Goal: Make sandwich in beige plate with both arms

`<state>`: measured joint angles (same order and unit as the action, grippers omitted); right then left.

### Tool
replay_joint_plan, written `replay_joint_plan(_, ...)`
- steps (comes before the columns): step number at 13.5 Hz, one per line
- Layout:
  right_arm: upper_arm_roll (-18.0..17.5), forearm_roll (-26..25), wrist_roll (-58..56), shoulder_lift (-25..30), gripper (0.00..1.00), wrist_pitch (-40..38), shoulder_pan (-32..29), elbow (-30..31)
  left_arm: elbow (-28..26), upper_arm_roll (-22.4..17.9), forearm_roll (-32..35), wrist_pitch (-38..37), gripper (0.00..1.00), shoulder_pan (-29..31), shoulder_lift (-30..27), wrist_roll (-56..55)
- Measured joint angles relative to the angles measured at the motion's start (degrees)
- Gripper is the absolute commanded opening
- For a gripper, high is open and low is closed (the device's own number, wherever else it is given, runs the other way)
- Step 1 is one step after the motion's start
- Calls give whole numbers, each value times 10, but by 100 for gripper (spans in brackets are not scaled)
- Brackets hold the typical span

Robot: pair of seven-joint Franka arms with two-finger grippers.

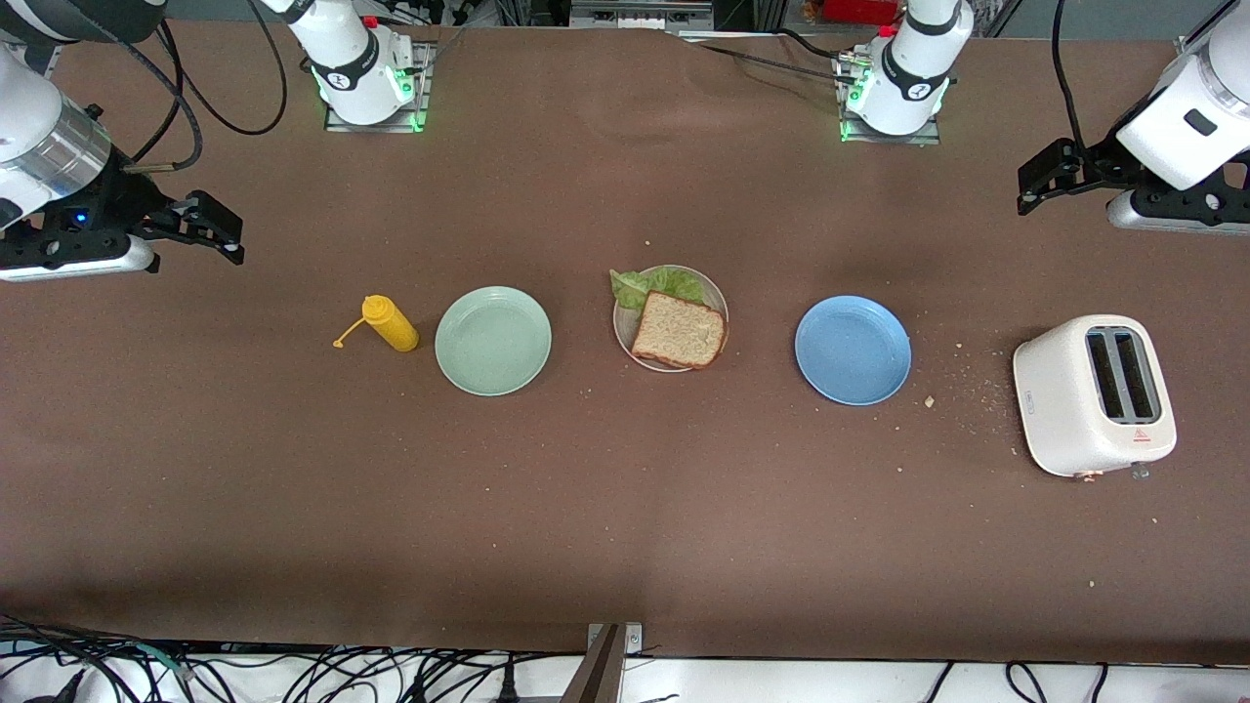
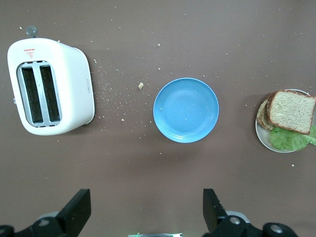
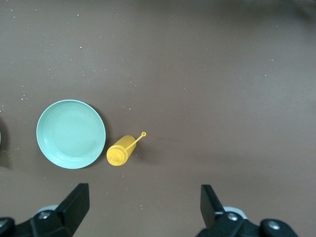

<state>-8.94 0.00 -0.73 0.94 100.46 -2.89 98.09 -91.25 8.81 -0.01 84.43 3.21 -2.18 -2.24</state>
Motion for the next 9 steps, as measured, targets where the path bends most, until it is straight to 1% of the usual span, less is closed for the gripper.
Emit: replay_joint_plan(9, 0, 0, 1, -5, 100, -1, 0, 0, 1, 0, 0, 0, 100, 0, 2, 0)
